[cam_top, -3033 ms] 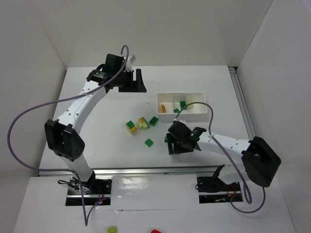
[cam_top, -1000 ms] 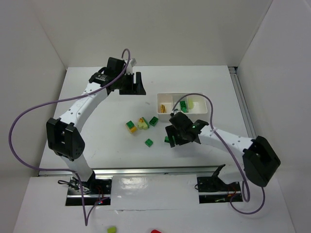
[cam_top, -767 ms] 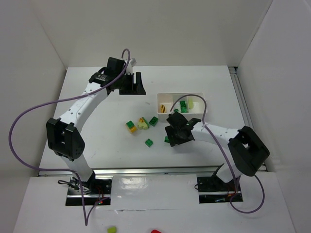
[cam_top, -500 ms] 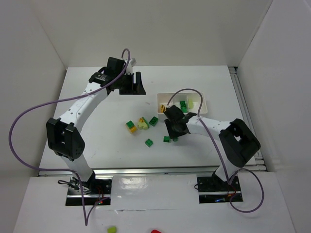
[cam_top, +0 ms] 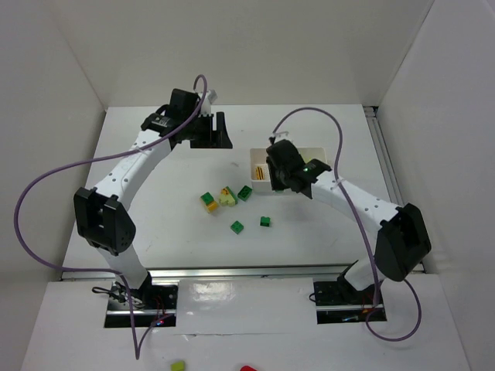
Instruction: Sort the legos into containers by color
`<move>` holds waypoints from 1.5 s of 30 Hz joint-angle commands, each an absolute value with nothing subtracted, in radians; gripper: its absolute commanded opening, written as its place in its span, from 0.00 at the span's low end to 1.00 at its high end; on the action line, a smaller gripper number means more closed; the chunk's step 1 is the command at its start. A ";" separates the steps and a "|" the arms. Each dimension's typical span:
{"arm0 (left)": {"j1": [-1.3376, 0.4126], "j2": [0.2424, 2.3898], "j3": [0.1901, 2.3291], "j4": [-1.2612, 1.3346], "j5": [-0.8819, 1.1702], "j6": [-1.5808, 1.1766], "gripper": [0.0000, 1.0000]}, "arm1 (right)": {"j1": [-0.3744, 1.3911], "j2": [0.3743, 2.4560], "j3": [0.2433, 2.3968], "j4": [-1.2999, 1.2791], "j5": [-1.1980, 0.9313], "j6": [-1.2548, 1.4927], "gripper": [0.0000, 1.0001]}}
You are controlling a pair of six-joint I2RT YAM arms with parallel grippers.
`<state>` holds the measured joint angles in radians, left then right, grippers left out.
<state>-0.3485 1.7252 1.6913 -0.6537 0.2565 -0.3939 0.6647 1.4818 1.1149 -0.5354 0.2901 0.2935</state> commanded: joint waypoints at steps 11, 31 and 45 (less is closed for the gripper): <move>-0.347 1.720 1.749 -0.658 0.244 -0.379 0.79 | 0.491 1.684 1.379 -0.422 0.440 0.249 0.34; -0.337 1.710 1.749 -0.680 0.212 -0.380 0.79 | 0.874 1.377 0.933 -0.523 0.241 0.382 0.80; -0.357 1.701 1.758 -0.689 0.215 -0.380 0.79 | 0.874 1.644 0.966 -0.410 0.281 0.439 0.72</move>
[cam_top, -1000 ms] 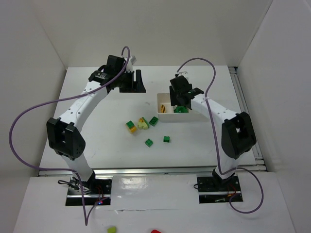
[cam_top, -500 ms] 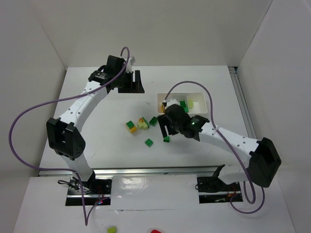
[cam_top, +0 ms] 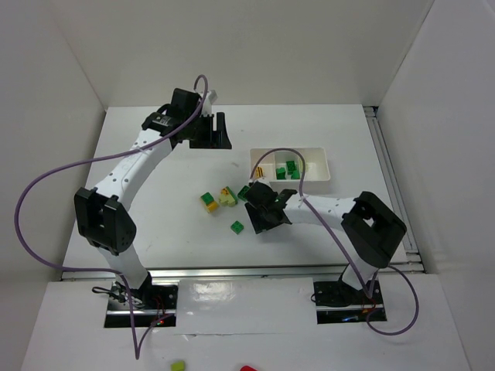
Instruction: Sort the legos into containers by color
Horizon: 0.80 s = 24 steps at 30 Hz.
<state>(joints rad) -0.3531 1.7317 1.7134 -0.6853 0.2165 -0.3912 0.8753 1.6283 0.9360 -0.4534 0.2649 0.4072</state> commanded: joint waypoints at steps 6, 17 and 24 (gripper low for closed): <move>-0.357 1.701 1.758 -0.689 0.224 -0.380 0.79 | 0.874 1.654 0.956 -0.390 0.319 0.463 0.57; -0.357 1.729 1.789 -0.698 0.233 -0.371 0.79 | 0.874 1.703 1.009 -0.367 0.347 0.431 0.46; -0.357 1.729 1.789 -0.698 0.224 -0.371 0.79 | 0.861 1.588 1.103 -0.485 0.454 0.411 0.34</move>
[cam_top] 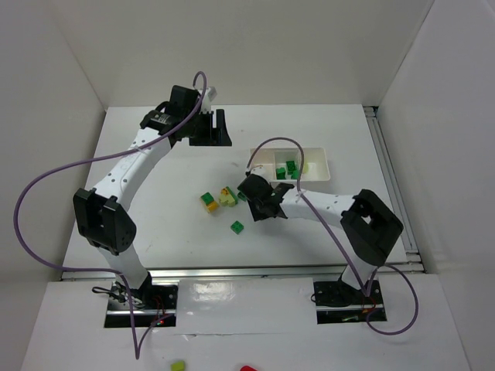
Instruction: Sort the legos into containers by color
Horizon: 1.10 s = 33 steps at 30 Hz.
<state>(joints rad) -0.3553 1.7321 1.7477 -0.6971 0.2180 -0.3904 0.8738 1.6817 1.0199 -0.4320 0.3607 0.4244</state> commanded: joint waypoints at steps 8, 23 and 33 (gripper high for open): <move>-0.357 1.729 1.789 -0.698 0.224 -0.362 0.80 | 0.641 1.503 1.216 -0.534 0.453 0.381 0.34; -0.357 1.710 1.789 -0.716 0.177 -0.353 0.80 | 0.463 1.781 1.485 -0.446 0.430 0.316 0.81; -0.322 1.669 1.798 -0.735 0.089 -0.344 0.81 | 0.707 1.464 1.166 -0.446 0.244 0.215 0.67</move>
<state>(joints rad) -0.3458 1.7298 1.7554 -0.7277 0.1387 -0.3645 0.6113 1.5715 1.2457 -0.4530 0.3649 0.2840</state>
